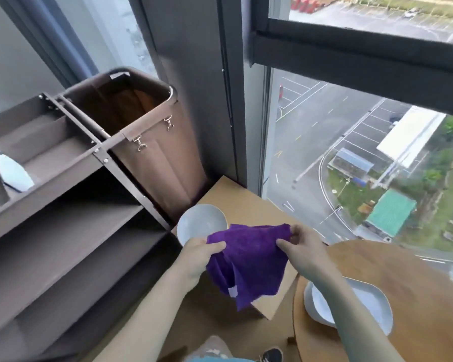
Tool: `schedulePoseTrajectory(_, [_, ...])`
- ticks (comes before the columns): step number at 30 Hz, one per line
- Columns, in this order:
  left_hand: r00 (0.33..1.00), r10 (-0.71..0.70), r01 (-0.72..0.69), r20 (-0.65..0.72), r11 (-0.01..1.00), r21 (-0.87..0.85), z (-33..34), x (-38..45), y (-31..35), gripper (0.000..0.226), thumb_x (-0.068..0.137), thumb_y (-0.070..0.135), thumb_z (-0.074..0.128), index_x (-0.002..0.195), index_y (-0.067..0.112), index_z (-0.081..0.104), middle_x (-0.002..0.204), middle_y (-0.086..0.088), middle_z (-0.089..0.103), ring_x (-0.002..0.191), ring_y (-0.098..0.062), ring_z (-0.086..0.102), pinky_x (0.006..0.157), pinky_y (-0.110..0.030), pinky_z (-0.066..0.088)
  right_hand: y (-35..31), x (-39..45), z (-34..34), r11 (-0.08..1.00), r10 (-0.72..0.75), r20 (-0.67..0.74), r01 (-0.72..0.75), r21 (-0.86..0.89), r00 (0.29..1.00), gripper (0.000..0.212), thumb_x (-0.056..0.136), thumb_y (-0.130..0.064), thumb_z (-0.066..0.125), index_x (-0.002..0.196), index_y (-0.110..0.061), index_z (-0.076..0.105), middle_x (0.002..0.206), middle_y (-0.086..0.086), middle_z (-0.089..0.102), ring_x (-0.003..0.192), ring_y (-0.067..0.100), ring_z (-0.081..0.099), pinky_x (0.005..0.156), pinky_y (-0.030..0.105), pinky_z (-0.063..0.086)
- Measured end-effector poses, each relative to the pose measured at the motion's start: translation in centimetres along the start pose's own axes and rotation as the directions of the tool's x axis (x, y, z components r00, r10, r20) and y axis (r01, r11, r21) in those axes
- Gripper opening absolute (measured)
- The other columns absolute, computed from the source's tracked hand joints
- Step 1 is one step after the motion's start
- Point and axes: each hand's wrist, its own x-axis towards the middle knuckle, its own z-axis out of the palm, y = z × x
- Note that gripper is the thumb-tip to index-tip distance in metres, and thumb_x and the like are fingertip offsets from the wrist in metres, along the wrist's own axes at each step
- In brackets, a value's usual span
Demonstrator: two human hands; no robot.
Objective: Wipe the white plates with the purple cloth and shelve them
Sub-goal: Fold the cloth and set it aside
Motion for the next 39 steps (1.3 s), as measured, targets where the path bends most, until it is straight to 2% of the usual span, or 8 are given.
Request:
schedulePoseTrajectory(6, [0.958,0.095,-0.093,-0.27,0.995,0.019,-4.8,-1.1,-0.2,0.043,0.091,0.009,0.066,0.129,0.028,0.055,0.118,0.003,0.068,0.104,-0.017,0.071,0.083,-0.035,0.063,-4.1,1.3,4.3,0.947,-0.2,0.349,0.272,-0.17,0.916,0.088,0.079,-0.011,0.086,0.143,-0.037,0.032,0.117,-0.008,0.056,0.101,0.009,0.061,0.066,0.007,0.048])
schedulePoseTrajectory(12, [0.958,0.253,-0.162,-0.138,0.87,0.466,-10.2,-2.5,0.9,0.061,0.072,0.032,0.085,0.126,0.039,0.058,0.117,0.018,0.064,0.107,-0.005,0.064,0.088,-0.025,0.053,-8.8,3.0,9.9,0.719,-0.385,0.395,0.539,-0.439,0.834,0.042,0.087,0.0,0.054,0.12,-0.027,0.058,0.108,-0.009,0.045,0.098,0.016,0.05,0.075,0.019,0.044])
schedulePoseTrajectory(16, [0.886,0.423,-0.117,-0.191,0.601,0.791,-13.8,-0.6,3.3,0.006,0.091,0.031,0.067,0.092,0.028,0.061,0.101,0.015,0.048,0.1,-0.009,0.053,0.083,-0.032,0.05,-13.8,5.0,11.8,0.613,-0.468,0.367,0.594,-0.52,0.804,0.017,0.093,-0.015,0.06,0.103,-0.026,0.069,0.116,-0.012,0.05,0.111,0.015,0.051,0.089,0.028,0.043])
schedulePoseTrajectory(22, [0.895,0.443,-0.362,-0.055,0.793,0.491,-25.4,2.4,11.0,0.016,0.089,0.03,0.077,0.102,0.024,0.072,0.108,0.015,0.072,0.101,0.0,0.065,0.091,-0.033,0.055,-23.2,10.0,16.3,0.873,-0.458,0.294,0.487,-0.03,0.839,0.014,0.091,-0.009,0.075,0.085,-0.021,0.069,0.081,0.002,0.072,0.079,0.018,0.068,0.068,0.028,0.052])
schedulePoseTrajectory(28, [0.862,0.457,-0.435,-0.219,0.889,0.144,-37.7,3.3,15.9,0.031,0.088,0.039,0.074,0.103,0.012,0.07,0.097,-0.011,0.077,0.093,-0.03,0.074,0.09,-0.053,0.058,-35.3,12.4,25.8,0.757,-0.65,0.244,0.641,0.125,0.72,0.009,0.097,-0.016,0.068,0.091,-0.021,0.072,0.084,-0.008,0.074,0.08,0.009,0.068,0.07,0.022,0.051])
schedulePoseTrajectory(31, [0.84,0.421,-0.449,-0.343,0.893,-0.003,-43.0,4.4,16.1,0.022,0.093,0.026,0.074,0.107,0.008,0.072,0.096,-0.012,0.078,0.083,-0.022,0.074,0.077,-0.039,0.057,-40.2,13.7,31.5,0.748,-0.652,0.301,0.654,0.111,0.696,0.007,0.099,-0.024,0.067,0.093,-0.024,0.071,0.085,-0.012,0.072,0.081,0.003,0.068,0.07,0.018,0.05])
schedulePoseTrajectory(34, [0.847,0.342,-0.409,-0.407,0.908,-0.088,-47.4,6.5,15.5,0.032,0.089,0.026,0.074,0.108,0.0,0.071,0.103,-0.021,0.076,0.088,-0.03,0.068,0.084,-0.041,0.051,-43.3,16.2,37.0,0.787,-0.578,0.406,0.615,0.048,0.708,0.018,0.093,-0.038,0.068,0.098,-0.022,0.075,0.092,-0.005,0.077,0.092,0.017,0.073,0.085,0.042,0.059])
schedulePoseTrajectory(39, [0.773,0.303,-0.156,-0.557,0.942,0.296,-51.0,10.3,15.1,0.025,0.094,0.031,0.068,0.111,0.012,0.065,0.103,-0.002,0.071,0.099,-0.024,0.068,0.085,-0.036,0.051,-45.5,20.4,44.8,0.702,-0.502,0.458,0.655,-0.28,0.734,0.02,0.095,-0.032,0.069,0.097,-0.012,0.071,0.096,0.002,0.073,0.098,0.027,0.069,0.079,0.032,0.049])
